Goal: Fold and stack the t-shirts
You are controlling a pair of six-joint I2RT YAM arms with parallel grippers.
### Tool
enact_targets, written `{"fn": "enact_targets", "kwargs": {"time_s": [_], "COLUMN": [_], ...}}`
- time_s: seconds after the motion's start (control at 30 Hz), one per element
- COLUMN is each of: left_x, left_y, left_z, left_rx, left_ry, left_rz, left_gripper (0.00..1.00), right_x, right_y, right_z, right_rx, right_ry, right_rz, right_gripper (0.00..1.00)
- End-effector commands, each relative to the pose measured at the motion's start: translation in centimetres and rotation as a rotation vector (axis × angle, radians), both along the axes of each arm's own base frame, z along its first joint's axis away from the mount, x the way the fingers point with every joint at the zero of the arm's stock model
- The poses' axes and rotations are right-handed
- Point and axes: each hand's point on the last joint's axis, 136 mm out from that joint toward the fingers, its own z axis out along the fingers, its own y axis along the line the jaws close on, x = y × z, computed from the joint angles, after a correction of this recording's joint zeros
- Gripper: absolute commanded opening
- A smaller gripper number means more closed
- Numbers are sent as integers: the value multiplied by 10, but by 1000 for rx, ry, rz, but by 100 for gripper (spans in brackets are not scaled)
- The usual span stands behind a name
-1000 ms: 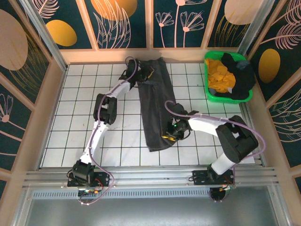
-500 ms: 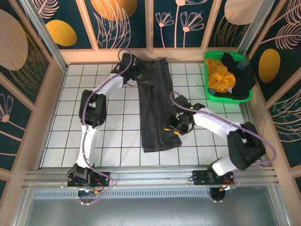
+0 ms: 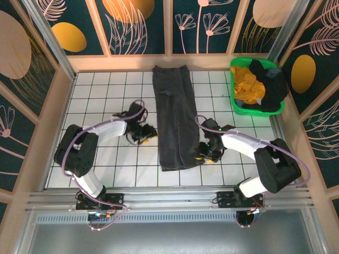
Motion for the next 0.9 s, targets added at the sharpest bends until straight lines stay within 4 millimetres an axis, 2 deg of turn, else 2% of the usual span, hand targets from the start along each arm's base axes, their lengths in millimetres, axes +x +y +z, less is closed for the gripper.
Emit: {"fn": "enact_targets", "kwargs": {"time_s": [0.0,0.07,0.17,0.33,0.47,0.7,0.8,0.87], "left_x": [-51,-77,-105,-131,-133,-110,-111,-116], "left_y": [-8,-15,-27,-35,-44,-61,-61,-57], "left_z": [9,6,2,-11,-17,-13,-17,-23], "left_rx": [-51,-73,-98,-99,-109,-132,-134,-122], "left_ry": [76,121,177,232,245,196,213,228], "left_rz": [-105,-142,-180,-202,-213,-181,-185,-188], "left_gripper": [50,51,52,53,52,53,45,27], "right_x": [0,0,-10,-32,-46,-62,-63,-63], "right_y": [17,25,30,30,30,26,26,28], "right_z": [-7,-7,-8,-4,0,0,2,3], "right_rx": [47,65,62,71,89,91,98,104], "right_ry": [2,7,35,62,81,93,87,86], "right_rz": [72,87,99,97,90,73,63,64], "right_gripper": [43,36,13,0,0,0,0,0]}}
